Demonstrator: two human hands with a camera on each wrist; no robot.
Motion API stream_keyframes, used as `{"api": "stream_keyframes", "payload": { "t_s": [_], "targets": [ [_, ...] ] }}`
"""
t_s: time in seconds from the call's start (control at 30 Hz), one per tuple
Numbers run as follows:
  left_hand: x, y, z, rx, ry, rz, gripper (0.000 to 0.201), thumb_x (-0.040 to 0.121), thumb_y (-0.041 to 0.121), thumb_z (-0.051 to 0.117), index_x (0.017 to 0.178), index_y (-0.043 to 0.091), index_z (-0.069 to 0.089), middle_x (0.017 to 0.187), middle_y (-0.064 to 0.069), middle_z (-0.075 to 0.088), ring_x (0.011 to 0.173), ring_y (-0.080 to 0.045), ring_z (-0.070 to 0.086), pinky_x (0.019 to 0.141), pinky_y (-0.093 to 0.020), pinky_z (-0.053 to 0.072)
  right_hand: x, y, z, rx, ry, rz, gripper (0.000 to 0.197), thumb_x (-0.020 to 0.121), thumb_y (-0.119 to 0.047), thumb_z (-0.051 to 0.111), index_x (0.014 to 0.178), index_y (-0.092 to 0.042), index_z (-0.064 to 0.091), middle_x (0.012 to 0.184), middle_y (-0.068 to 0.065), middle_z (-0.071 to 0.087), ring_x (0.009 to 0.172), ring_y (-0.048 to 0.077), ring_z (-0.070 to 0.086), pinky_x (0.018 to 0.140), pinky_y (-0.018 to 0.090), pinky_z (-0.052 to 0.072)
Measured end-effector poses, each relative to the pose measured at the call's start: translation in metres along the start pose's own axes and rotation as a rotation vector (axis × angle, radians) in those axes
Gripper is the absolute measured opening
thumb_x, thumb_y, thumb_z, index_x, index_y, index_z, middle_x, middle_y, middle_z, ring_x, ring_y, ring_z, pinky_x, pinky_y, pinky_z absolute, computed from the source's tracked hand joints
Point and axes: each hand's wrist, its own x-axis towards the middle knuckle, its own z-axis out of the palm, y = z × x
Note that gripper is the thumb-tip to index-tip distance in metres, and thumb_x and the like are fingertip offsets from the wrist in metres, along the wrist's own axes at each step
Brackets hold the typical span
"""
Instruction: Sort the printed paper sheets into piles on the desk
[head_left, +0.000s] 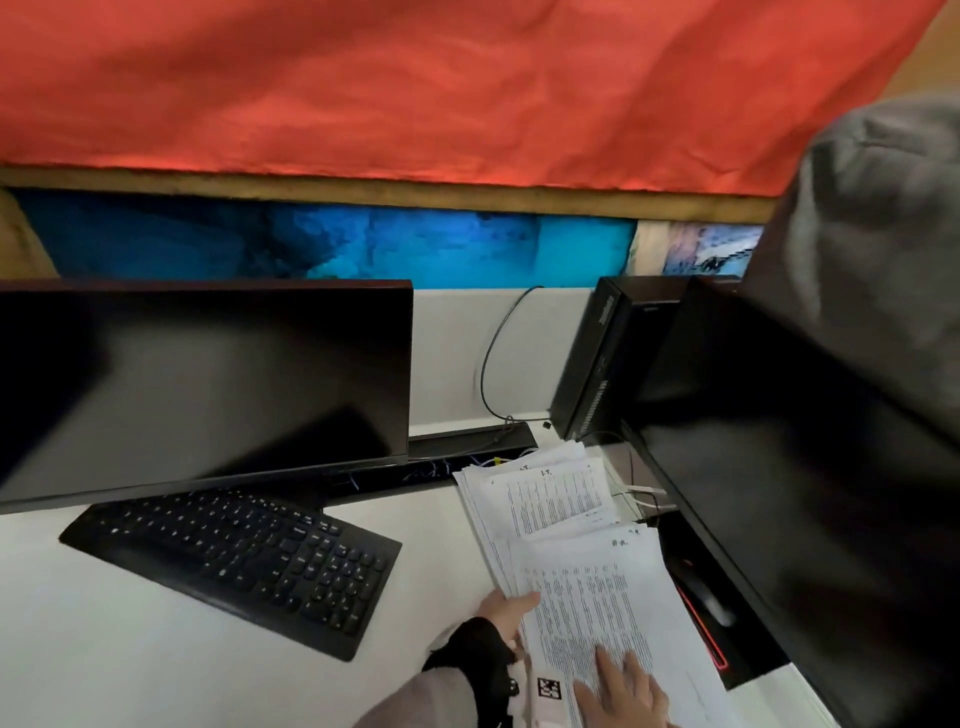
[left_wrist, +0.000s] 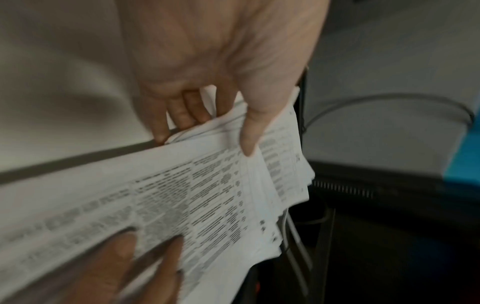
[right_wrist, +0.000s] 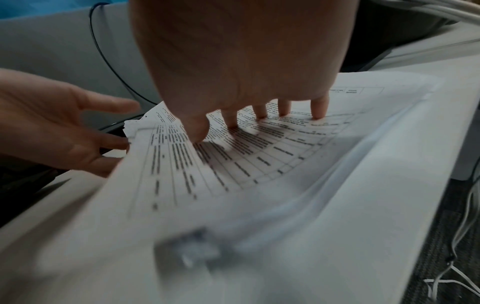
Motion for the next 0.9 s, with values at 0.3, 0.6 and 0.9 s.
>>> {"api": "stream_keyframes", "payload": {
  "t_s": [0.3, 0.6, 0.9],
  "targets": [
    [-0.018, -0.010, -0.017, 0.526, 0.235, 0.291, 0.055, 0.098, 0.013, 0.039, 0.149, 0.023, 0.022, 0.147, -0.001, 0.039, 0.131, -0.020, 0.043, 0.109, -0.024, 0.032, -0.013, -0.029, -0.037, 0.042, -0.076, -0.106, 0.051, 0.042, -0.061, 0.047, 0.083, -0.030, 0.047, 0.105, -0.002, 0.064, 0.085, 0.032, 0.058, 0.077, 0.039, 0.037],
    [-0.092, -0.030, -0.224, 0.330, 0.156, 0.338, 0.045, 0.096, 0.019, 0.049, 0.136, 0.038, 0.040, 0.140, 0.013, 0.047, 0.130, -0.006, 0.041, 0.114, -0.039, 0.030, -0.028, -0.131, -0.049, 0.443, -0.017, 0.164, 0.044, 0.089, -0.029, 0.058, 0.131, -0.020, 0.053, 0.130, 0.017, 0.048, 0.121, 0.036, 0.041, 0.103, 0.047, 0.030],
    [-0.207, -0.111, -0.384, 0.289, 0.616, 0.116, 0.058, 0.098, 0.011, 0.047, 0.149, 0.009, 0.019, 0.151, -0.007, 0.030, 0.139, -0.025, 0.031, 0.116, -0.034, 0.025, -0.089, -0.251, 0.026, 0.477, -0.444, -0.382, 0.030, 0.095, -0.022, 0.050, 0.123, -0.016, 0.058, 0.108, 0.006, 0.050, 0.104, 0.023, 0.055, 0.093, 0.028, 0.038]
  ]
}}
